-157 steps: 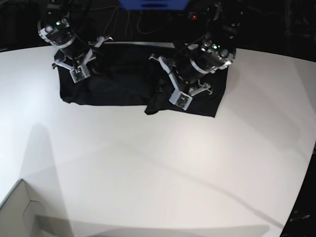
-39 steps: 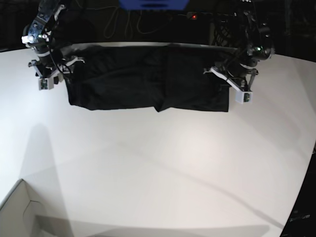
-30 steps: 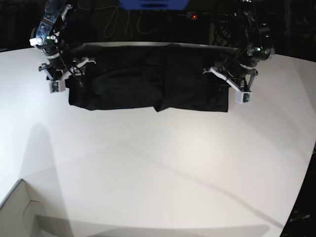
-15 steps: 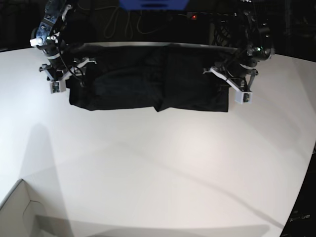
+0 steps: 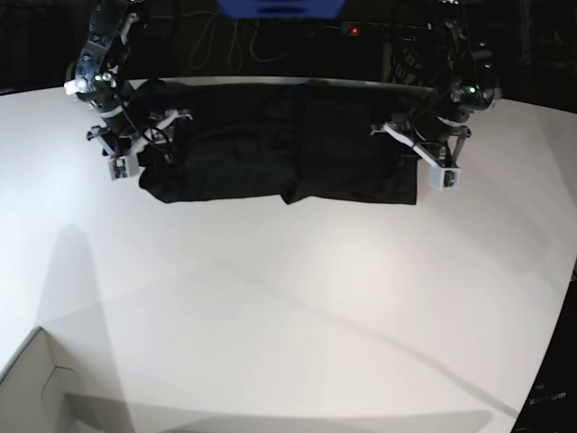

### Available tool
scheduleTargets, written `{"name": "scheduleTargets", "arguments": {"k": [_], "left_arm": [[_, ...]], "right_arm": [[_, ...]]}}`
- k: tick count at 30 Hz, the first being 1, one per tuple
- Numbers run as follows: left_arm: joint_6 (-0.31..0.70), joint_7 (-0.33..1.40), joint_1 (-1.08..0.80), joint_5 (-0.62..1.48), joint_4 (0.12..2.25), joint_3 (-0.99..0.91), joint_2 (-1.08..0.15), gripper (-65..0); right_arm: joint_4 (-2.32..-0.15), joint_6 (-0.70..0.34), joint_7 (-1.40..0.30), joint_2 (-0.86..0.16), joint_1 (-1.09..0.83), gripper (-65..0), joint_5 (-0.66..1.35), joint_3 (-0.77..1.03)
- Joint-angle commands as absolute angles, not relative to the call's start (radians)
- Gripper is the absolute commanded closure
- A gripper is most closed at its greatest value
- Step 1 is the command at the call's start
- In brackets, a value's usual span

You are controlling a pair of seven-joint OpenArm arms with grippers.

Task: Layout the t-shirt on the table in an organized manner, then fold the t-shirt properly
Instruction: 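Hold the folded shirt with both grippers and pull it straight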

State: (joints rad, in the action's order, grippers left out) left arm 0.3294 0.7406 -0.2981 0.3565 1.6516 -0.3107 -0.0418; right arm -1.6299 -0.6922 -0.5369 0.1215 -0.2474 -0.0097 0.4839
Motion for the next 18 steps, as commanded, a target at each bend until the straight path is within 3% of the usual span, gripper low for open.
{"name": "scheduleTargets", "arguments": {"k": [1,9,11,16,18], "left_arm": [[0.334,0.730,-0.292,0.364,1.669,-0.312,-0.045,0.0],[0.334,0.730,-0.289,0.364,1.664,-0.312,-0.044,0.0],[0.334,0.730,-0.289,0.364,1.664,-0.312,-0.044,0.0],[0.334,0.730,-0.289,0.364,1.670,-0.312,-0.042,0.0],[0.334,0.728,-0.288,0.364,1.670,-0.312,-0.042,0.0]], "right_arm": [[-1.635,-0.698,-0.576,0.128,-0.245,-36.5,-0.021,0.484],[-1.635,-0.698,-0.578,0.133,-0.242,-33.9,-0.021,0.478],[-1.635,-0.698,-0.578,0.133,-0.243,-27.0,-0.021,0.460],[-1.635,-0.698,-0.578,0.133,-0.245,0.0,-0.021,0.424],[-1.636,-0.698,-0.578,0.133,-0.245,0.0,-0.021,0.420]]}}
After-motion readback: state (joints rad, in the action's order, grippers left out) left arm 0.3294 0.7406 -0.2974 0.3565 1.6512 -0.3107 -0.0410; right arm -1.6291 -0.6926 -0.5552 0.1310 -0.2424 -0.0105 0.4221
